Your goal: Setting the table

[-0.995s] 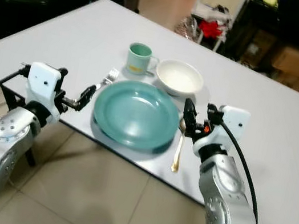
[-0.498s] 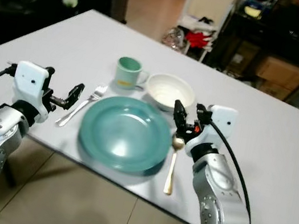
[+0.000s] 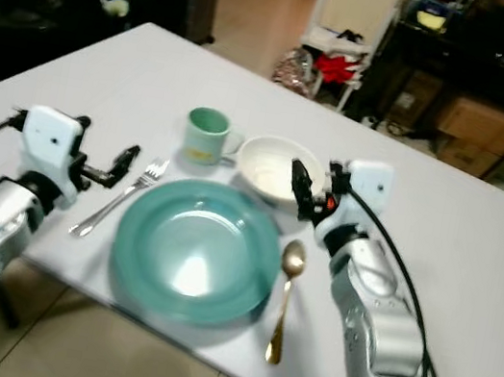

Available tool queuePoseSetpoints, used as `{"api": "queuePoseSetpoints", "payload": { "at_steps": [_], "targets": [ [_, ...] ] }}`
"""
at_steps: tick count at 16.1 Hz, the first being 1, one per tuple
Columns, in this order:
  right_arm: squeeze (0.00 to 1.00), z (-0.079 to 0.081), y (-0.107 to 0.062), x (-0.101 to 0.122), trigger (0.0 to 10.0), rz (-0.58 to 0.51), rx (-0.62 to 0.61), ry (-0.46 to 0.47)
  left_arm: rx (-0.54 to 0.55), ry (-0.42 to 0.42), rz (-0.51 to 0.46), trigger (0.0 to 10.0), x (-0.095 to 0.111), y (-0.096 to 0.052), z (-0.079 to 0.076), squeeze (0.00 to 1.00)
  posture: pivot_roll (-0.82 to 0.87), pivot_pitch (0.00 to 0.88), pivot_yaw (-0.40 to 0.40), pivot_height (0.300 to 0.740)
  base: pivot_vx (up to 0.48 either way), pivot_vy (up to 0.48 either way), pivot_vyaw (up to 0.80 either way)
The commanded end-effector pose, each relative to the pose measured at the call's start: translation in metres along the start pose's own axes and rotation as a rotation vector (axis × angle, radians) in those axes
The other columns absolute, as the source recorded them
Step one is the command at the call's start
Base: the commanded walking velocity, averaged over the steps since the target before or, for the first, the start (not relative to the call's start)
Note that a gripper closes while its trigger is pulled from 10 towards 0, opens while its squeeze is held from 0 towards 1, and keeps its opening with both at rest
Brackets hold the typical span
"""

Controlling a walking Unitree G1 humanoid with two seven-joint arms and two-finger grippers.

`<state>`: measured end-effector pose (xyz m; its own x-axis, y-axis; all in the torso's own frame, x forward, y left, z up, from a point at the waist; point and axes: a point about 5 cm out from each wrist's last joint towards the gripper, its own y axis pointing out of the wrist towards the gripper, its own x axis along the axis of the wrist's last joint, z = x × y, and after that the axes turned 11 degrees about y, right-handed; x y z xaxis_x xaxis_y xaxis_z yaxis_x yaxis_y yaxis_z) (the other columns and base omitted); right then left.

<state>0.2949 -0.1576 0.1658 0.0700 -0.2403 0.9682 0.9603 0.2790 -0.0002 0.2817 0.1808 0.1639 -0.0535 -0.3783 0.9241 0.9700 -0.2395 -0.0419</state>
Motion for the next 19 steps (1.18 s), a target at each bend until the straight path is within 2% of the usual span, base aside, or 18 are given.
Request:
{"api": "queuePoseSetpoints", "payload": {
  "at_steps": [1,4,6,8,9,10,11,12,13,15,16,17,18,19],
  "targets": [
    [1.00,-0.015,0.000,0.000,10.0,0.021,-0.034,-0.033,-0.064,0.000,-0.027,10.0,0.007,0.003,-0.011,0.00,-0.01,0.000,-0.090,0.740,0.000,0.000,0.00],
    [1.00,-0.022,0.036,-0.001,10.0,0.151,0.070,-0.138,-0.132,0.039,-0.046,10.0,0.012,0.001,-0.011,0.00,-0.01,0.000,-0.075,0.740,0.000,0.000,0.00],
    [1.00,-0.025,0.047,-0.004,10.0,0.212,0.104,-0.184,-0.173,0.053,-0.055,10.0,0.014,-0.001,-0.009,0.00,0.00,0.000,-0.065,0.740,0.000,0.000,0.00],
    [1.00,-0.033,0.071,0.002,10.0,0.283,0.134,-0.238,-0.303,0.082,-0.056,10.0,0.021,-0.009,-0.006,0.00,0.02,0.000,-0.049,0.740,0.000,0.000,0.00],
    [1.00,-0.033,0.075,0.003,10.0,0.293,0.145,-0.242,-0.321,0.087,-0.055,10.0,0.022,-0.010,-0.006,0.00,0.02,0.000,-0.049,0.740,0.000,0.000,0.00],
    [1.00,-0.026,0.084,0.002,10.0,0.339,0.212,-0.249,-0.371,0.104,-0.045,10.0,0.025,-0.015,-0.004,0.00,0.04,0.000,-0.046,0.740,0.000,0.000,0.00],
    [1.00,-0.024,0.086,0.002,10.0,0.351,0.232,-0.253,-0.382,0.106,-0.043,10.0,0.025,-0.016,-0.003,0.00,0.04,0.000,-0.046,0.740,0.000,0.000,0.00],
    [1.00,-0.012,0.094,0.000,10.0,0.393,0.316,-0.286,-0.432,0.114,-0.033,10.0,0.027,-0.024,-0.004,0.00,0.06,0.000,-0.051,0.740,0.000,0.000,0.00],
    [1.00,-0.009,0.097,0.001,10.0,0.406,0.333,-0.289,-0.455,0.114,-0.026,10.0,0.029,-0.028,-0.003,0.00,0.07,0.000,-0.056,0.740,0.000,0.000,0.00],
    [1.00,-0.008,0.101,-0.001,10.0,0.437,0.312,-0.367,-0.486,0.111,-0.018,10.0,0.032,-0.034,-0.004,0.00,0.09,0.000,-0.059,0.740,0.000,0.000,0.00],
    [0.27,-0.008,0.103,-0.003,10.0,0.451,0.304,-0.393,-0.494,0.116,-0.011,10.0,0.033,-0.037,-0.003,0.00,0.09,0.000,-0.063,0.740,0.000,0.000,0.00],
    [0.00,-0.007,0.103,-0.007,10.0,0.474,0.304,-0.412,-0.495,0.119,-0.002,10.0,0.033,-0.038,-0.002,0.00,0.10,0.000,-0.064,0.740,0.000,0.000,0.00],
    [0.00,-0.006,0.102,-0.012,9.7,0.501,0.313,-0.444,-0.495,0.119,0.004,10.0,0.033,-0.040,-0.002,0.00,0.10,0.000,-0.067,0.740,0.000,0.000,0.00],
    [0.00,-0.006,0.102,-0.015,3.4,0.518,0.312,-0.473,-0.495,0.121,0.008,10.0,0.033,-0.040,-0.002,0.00,0.10,0.000,-0.069,0.740,0.000,0.000,0.00]
  ]
}}
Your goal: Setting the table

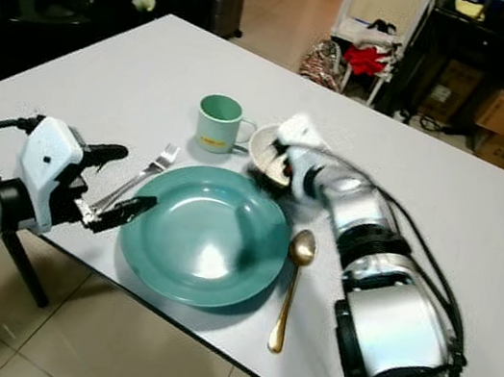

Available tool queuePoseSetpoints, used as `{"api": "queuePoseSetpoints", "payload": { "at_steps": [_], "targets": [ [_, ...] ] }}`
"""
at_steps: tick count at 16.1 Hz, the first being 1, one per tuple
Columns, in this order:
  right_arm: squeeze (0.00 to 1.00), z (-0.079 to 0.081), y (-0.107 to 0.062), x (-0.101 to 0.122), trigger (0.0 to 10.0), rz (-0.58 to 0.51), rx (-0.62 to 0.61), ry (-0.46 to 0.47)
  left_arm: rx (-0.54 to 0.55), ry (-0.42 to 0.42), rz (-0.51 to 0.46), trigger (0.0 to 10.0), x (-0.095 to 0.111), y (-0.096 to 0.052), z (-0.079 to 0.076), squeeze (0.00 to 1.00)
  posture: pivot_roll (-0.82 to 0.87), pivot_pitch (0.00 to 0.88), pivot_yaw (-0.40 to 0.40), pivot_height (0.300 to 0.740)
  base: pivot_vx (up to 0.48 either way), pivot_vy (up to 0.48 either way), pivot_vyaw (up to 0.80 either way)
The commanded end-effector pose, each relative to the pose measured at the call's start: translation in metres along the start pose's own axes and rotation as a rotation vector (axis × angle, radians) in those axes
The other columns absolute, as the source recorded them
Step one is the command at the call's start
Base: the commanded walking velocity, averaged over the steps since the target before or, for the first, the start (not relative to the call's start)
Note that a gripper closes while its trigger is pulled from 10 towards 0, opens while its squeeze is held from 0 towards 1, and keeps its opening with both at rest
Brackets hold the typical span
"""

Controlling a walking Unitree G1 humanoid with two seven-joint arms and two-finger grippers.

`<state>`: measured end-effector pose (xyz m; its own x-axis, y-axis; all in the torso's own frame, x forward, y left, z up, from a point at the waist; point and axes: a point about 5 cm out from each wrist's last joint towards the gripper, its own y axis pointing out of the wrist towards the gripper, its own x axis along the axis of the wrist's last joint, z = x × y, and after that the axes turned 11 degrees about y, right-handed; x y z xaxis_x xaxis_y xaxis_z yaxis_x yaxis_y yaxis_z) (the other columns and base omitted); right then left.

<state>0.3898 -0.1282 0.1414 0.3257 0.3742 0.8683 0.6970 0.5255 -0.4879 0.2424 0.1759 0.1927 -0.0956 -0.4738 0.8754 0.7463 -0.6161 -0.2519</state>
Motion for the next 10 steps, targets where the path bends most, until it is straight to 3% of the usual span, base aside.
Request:
{"api": "queuePoseSetpoints", "payload": {
  "at_steps": [1,10],
  "targets": [
    [0.00,-0.004,-0.002,0.005,0.0,0.011,-0.022,-0.039,-0.003,0.006,-0.002,10.0,0.003,-0.002,0.000,0.00,0.10,0.000,-0.073,0.740,0.000,0.000,0.00],
    [0.00,-0.014,-0.005,0.005,0.0,0.038,-0.111,-0.022,-0.104,-0.042,-0.003,10.0,0.008,-0.008,-0.014,0.00,0.10,0.000,-0.093,0.740,0.000,0.000,0.00]
  ]
}}
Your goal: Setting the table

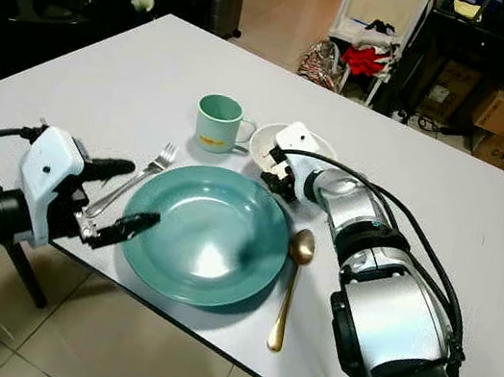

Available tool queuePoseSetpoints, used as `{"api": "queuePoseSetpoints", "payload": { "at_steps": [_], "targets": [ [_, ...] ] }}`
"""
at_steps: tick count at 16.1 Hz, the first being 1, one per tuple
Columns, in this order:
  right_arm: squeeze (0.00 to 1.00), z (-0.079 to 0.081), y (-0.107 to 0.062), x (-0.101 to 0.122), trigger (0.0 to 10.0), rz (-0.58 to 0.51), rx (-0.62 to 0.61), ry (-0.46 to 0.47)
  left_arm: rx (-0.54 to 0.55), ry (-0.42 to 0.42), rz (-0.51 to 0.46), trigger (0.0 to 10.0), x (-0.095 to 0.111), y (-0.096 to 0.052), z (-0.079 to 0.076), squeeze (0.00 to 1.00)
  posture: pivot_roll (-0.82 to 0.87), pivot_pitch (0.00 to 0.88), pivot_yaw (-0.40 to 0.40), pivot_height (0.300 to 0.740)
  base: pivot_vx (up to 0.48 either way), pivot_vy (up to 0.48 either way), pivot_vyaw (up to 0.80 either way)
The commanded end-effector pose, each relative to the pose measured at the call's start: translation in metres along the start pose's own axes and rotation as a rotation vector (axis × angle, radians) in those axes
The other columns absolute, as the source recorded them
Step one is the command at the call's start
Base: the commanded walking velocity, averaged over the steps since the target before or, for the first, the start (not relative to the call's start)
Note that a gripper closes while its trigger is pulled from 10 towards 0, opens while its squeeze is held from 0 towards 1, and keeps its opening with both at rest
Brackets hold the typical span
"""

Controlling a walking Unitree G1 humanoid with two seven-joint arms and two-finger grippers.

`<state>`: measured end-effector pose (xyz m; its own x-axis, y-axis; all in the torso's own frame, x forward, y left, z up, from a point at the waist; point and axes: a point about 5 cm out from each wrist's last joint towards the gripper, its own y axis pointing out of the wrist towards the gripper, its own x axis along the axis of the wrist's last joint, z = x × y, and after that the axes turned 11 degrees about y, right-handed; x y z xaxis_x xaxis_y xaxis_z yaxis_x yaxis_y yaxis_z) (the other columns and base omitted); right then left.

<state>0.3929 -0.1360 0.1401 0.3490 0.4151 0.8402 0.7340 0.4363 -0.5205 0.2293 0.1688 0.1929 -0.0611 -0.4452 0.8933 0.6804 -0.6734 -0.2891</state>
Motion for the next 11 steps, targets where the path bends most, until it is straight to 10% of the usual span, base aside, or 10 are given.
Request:
{"api": "queuePoseSetpoints", "payload": {
  "at_steps": [1,11],
  "targets": [
    [0.00,-0.0062,-0.0033,0.0073,0.0,-0.007,-0.020,-0.003,-0.013,0.003,-0.005,10.0,0.0029,-0.0027,-0.0015,0.00,0.10,0.000,-0.093,0.740,0.000,0.000,0.00],
    [0.00,-0.0080,-0.0040,-0.0014,0.0,0.047,-0.025,-0.015,-0.042,-0.016,-0.001,10.0,0.0045,-0.0026,-0.0060,0.00,0.11,0.000,-0.110,0.740,0.000,0.000,0.00]
  ]
}}
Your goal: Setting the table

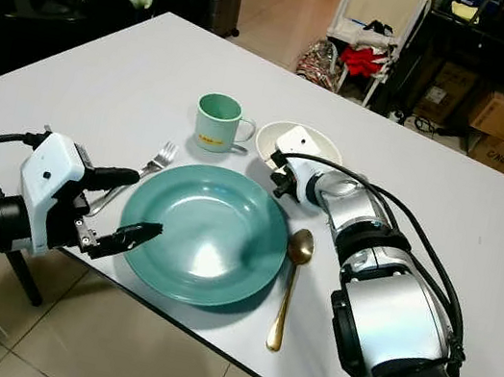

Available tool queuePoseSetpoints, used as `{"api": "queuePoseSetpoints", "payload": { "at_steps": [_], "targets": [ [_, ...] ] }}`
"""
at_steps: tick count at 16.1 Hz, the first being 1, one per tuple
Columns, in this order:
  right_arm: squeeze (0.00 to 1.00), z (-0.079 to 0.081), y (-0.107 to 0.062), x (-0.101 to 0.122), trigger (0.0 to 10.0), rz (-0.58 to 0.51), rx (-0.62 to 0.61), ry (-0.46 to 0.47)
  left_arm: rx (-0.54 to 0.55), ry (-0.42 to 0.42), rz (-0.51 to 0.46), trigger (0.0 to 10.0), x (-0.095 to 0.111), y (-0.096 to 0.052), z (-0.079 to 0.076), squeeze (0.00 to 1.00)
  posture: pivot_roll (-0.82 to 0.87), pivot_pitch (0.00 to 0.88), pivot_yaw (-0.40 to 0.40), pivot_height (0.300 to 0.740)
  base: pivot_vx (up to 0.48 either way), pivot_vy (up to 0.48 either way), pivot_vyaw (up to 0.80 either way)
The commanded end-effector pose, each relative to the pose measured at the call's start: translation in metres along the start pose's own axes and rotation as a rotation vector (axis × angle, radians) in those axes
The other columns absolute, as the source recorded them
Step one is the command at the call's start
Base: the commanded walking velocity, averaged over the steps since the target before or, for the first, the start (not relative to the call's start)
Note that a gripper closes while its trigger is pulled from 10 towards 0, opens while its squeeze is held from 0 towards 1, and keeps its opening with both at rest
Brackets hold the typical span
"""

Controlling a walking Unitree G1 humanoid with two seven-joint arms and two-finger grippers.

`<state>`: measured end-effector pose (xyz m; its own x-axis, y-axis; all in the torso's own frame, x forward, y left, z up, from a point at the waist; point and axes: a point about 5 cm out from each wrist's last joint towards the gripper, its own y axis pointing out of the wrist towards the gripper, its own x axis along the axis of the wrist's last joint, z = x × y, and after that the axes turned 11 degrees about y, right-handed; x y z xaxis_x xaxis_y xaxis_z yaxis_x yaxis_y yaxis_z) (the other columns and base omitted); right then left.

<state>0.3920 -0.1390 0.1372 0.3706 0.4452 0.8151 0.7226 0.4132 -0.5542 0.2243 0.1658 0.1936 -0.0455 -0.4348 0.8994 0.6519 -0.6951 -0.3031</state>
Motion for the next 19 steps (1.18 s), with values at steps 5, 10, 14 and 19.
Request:
{"api": "queuePoseSetpoints", "payload": {
  "at_steps": [5,10,14,19],
  "targets": [
    [0.00,-0.010,-0.006,0.000,0.0,0.007,0.001,0.014,-0.004,0.007,-0.003,10.0,0.002,0.001,-0.001,0.00,0.10,0.000,-0.103,0.740,0.000,0.000,0.00],
    [0.00,-0.022,-0.016,0.013,0.0,-0.031,-0.006,-0.031,0.023,0.010,-0.029,10.0,0.004,0.005,0.003,0.00,0.08,0.000,-0.110,0.740,0.000,0.000,0.00],
    [0.00,-0.018,-0.027,0.053,0.0,-0.141,0.146,-0.109,0.050,0.012,-0.036,10.0,0.003,0.007,0.006,0.00,0.05,0.000,-0.140,0.740,0.000,0.000,0.00],
    [0.00,0.011,-0.044,0.080,0.0,-0.166,0.302,-0.255,0.062,0.020,-0.044,10.0,0.000,0.011,0.008,0.00,-0.02,0.000,-0.188,0.740,0.000,0.000,0.00]
  ]
}}
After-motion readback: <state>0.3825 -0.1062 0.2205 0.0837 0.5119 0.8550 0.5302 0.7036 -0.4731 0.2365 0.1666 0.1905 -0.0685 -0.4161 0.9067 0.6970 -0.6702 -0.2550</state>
